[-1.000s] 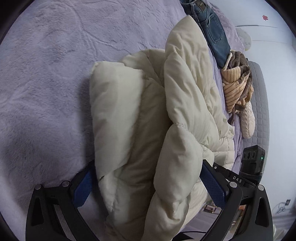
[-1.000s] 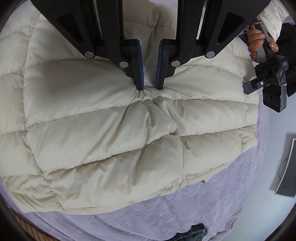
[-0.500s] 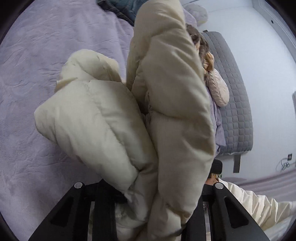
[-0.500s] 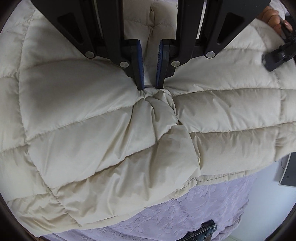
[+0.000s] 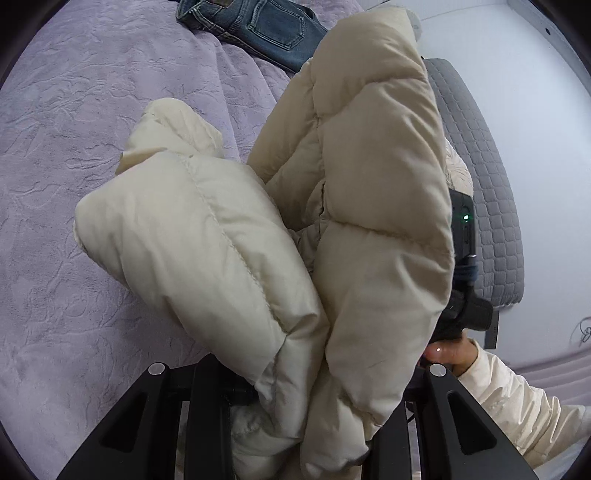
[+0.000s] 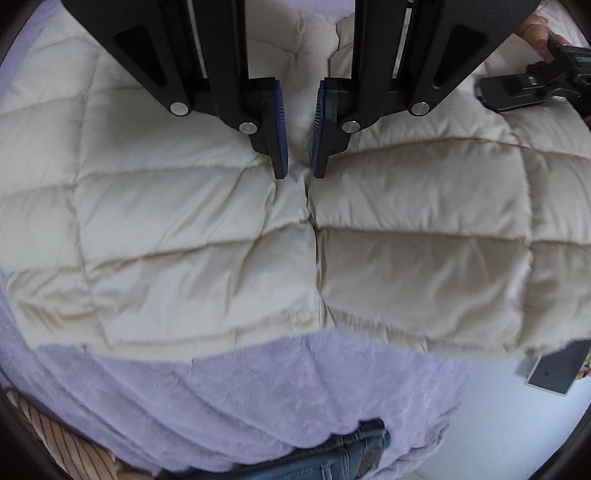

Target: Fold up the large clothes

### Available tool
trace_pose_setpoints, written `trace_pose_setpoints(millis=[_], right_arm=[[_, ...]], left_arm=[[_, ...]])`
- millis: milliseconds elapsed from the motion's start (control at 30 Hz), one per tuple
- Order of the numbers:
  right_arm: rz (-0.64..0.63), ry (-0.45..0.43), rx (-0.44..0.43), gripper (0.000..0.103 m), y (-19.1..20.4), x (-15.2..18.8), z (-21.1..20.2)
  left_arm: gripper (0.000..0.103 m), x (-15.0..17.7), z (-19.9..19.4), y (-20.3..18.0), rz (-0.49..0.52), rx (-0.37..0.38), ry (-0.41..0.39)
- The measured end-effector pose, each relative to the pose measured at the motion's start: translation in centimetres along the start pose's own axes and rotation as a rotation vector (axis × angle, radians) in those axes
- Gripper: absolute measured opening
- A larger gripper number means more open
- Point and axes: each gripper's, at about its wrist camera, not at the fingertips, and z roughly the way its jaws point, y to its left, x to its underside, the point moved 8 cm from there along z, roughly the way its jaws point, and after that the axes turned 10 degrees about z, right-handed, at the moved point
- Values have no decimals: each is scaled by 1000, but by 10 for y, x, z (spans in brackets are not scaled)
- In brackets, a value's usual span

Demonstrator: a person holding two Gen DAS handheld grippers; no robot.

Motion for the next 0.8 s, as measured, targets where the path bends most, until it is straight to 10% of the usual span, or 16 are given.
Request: trace_pose_setpoints(millis=[133, 400, 567, 667, 733, 800], right_arm=[[13, -35, -41, 14, -3, -38, -6], [-21, 180, -63, 9, -8, -67, 76], [16, 174, -120, 9, -20, -78, 43], [15, 96, -132, 21, -38, -84, -12], [21, 12, -116, 64, -60, -82, -53], [38, -65, -94, 70, -88, -73, -89]], left_arm=[[31, 2, -1, -15, -3, -53, -3], [31, -2, 30, -68, 93, -235, 32], [32, -1, 42, -90, 117, -284, 51], [32, -7, 46, -95, 118, -312, 67], [32, -8, 48, -98, 114, -330, 69], [32, -11, 51, -98, 105, -344, 72]])
